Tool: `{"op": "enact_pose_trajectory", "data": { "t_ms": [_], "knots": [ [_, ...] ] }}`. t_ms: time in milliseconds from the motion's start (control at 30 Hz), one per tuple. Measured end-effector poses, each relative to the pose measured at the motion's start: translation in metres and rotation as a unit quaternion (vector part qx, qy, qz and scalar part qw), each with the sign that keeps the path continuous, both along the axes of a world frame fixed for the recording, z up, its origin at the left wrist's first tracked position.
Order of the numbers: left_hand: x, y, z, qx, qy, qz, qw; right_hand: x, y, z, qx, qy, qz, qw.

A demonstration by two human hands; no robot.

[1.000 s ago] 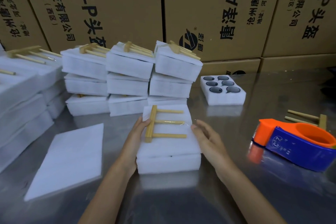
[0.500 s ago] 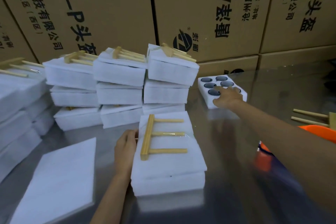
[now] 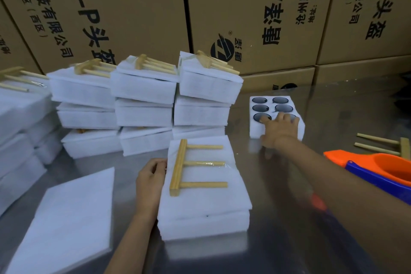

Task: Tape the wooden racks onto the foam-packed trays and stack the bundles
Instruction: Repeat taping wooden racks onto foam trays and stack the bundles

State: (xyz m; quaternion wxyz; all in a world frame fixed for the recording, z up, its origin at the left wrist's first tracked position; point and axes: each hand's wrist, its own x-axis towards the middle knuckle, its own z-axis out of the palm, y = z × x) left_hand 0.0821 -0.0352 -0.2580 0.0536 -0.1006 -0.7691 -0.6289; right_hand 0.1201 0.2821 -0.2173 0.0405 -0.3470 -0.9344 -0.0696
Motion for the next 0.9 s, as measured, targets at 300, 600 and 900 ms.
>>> {"op": "enact_pose_trajectory", "data": {
  "t_ms": [300,600,900],
  "knots": [
    [0.004,-0.001,0.004,0.009,-0.021,-0.002,1.0,0.059,-0.041,-0.009,-0.005,0.036,0.1,0.994],
    [0.011,-0.006,0.012,0.061,-0.124,-0.062,0.988,0.141,-0.106,-0.027,-0.046,0.183,0.152,0.97],
    [0.003,-0.031,0.053,-0.066,-0.138,-0.13,0.98,0.152,-0.167,-0.045,-0.085,0.312,0.212,0.922]
  ]
}}
